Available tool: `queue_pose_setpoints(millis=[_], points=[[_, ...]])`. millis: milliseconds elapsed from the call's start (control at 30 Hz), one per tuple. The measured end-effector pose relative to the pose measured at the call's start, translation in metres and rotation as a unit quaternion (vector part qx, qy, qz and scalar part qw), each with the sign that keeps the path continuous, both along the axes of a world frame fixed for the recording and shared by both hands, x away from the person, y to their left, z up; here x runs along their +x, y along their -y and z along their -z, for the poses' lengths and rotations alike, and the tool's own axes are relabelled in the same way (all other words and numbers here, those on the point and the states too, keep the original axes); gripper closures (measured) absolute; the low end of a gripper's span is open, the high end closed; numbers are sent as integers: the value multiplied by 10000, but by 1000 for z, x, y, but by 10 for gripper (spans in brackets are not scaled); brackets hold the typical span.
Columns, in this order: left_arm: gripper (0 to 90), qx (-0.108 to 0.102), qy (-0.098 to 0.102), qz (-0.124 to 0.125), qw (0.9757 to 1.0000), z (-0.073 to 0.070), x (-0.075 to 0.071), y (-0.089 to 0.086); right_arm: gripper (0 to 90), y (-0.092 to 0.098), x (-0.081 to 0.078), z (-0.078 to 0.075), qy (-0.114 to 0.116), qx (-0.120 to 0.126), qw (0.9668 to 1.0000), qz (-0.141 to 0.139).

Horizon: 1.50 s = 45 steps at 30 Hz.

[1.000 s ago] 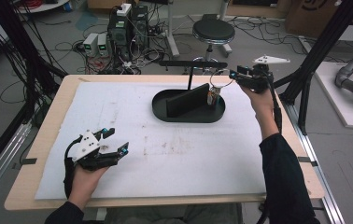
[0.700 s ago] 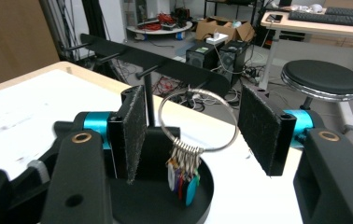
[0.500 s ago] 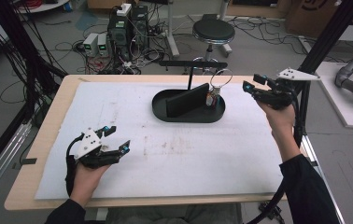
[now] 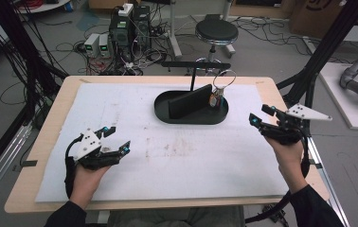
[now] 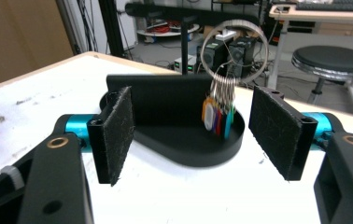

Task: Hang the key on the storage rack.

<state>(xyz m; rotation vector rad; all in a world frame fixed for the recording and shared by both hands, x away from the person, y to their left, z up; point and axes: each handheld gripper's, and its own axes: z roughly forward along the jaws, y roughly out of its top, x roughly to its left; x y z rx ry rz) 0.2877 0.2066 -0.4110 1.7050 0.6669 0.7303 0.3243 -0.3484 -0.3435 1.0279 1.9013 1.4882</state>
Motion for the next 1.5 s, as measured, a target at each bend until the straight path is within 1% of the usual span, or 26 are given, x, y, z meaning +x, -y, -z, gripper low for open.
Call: queue_pose_setpoints(millis=[33,133,233,333,400,467,600,667,733,800,900,1000,1167,1267,1400,1500], points=[[271,-5,-1,-12,10000,0,0,0,301,0,-3,6,-44,21,10000,25],[269,11,1,-32,10000,0,-1,-2,299,1,-13,23,-69,-13,9999,123],[268,6,0,-63,10000,0,0,-4,297,1,-19,38,-169,-73,9997,156],[264,3,4,-91,10000,0,0,-5,288,3,-22,46,-193,-160,9996,156],[264,18,-5,-121,9999,1,0,-7,287,4,-22,51,-168,-346,9991,191],[258,14,-29,-147,9999,1,2,-9,278,5,-22,55,-281,-369,9986,239],[250,-8,-90,-225,9997,3,3,-14,277,6,-22,58,-254,-541,9974,402],[245,0,-110,-221,9997,4,3,-17,272,8,-21,58,-266,-533,9970,498],[214,-6,-146,-244,9996,4,4,-18,269,10,-21,60,-301,-517,9966,564],[214,-49,-182,-234,9995,5,5,-19,269,11,-21,61,-310,-591,9959,617],[214,-9,-213,-290,9994,4,5,-20,269,13,-21,62,-327,-598,9953,686],[214,18,-208,-364,9991,4,5,-20,269,13,-21,62,-294,-600,9952,709],[221,15,-200,-380,9991,3,6,-19,270,14,-22,62,-307,-612,9952,695],[221,66,-211,-384,9990,4,8,-18,270,16,-24,62,-275,-623,9951,720],[226,137,-251,-388,9988,3,9,-16,270,20,-26,62,-294,-574,9950,769],[226,122,-233,-377,9989,2,9,-15,269,23,-27,62,-322,-544,9948,798]])
